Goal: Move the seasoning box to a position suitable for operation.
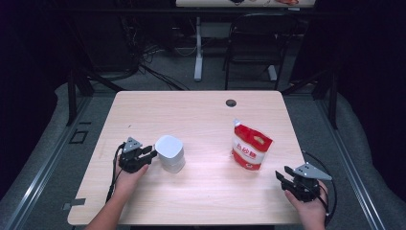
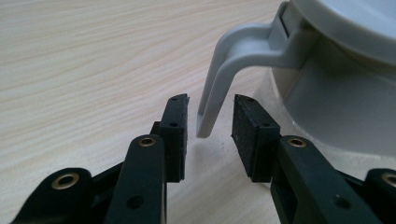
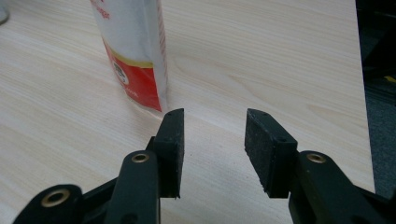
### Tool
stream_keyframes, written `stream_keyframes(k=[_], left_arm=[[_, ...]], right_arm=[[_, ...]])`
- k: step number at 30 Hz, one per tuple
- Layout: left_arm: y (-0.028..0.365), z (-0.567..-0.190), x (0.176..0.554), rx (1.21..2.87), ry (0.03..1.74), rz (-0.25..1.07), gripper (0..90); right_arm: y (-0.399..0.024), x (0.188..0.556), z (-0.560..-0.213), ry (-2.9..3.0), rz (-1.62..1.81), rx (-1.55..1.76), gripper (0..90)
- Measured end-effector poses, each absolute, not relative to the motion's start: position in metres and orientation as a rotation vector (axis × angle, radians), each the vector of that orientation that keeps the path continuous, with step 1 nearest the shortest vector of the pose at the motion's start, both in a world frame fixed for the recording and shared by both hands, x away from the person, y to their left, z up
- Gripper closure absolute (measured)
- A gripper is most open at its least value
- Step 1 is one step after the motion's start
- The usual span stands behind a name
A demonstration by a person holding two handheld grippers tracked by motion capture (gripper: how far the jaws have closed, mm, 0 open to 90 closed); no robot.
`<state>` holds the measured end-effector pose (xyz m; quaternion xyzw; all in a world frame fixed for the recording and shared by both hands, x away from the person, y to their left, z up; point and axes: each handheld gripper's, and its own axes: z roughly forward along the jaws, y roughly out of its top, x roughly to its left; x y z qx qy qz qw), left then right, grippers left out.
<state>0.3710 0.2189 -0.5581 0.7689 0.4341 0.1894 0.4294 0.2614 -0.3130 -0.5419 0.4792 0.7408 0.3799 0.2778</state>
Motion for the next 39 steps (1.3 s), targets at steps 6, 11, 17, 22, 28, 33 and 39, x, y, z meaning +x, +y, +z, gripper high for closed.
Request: stream_keyframes(k=[6,11,17,22,28,33,39], left_arm=[[0.212,-0.558,0.377,1.953,1.064,0.482,72.4],[0.209,-0.557,0.381,1.968,1.04,0.498,76.8],[0.209,-0.556,0.38,1.972,1.043,0.512,80.8],[0.209,-0.556,0.378,1.982,1.041,0.527,81.7],[0.207,-0.554,0.375,1.993,1.048,0.534,81.9],[0.204,-0.554,0.37,1.991,1.061,0.536,82.0],[0.203,-0.554,0.364,1.997,1.055,0.531,82.1]], right_arm=[[-0.316,0.254,-0.541,1.985,1.028,1.271,59.6],[-0.316,0.252,-0.543,1.982,0.981,1.284,60.0],[-0.315,0.25,-0.544,1.968,1.013,1.271,59.1],[-0.316,0.249,-0.544,1.962,1.011,1.275,57.9],[-0.314,0.249,-0.541,1.984,1.043,1.222,56.1],[-0.312,0.25,-0.541,1.993,1.032,1.217,56.2],[-0.311,0.253,-0.541,1.983,1.041,1.227,56.3]])
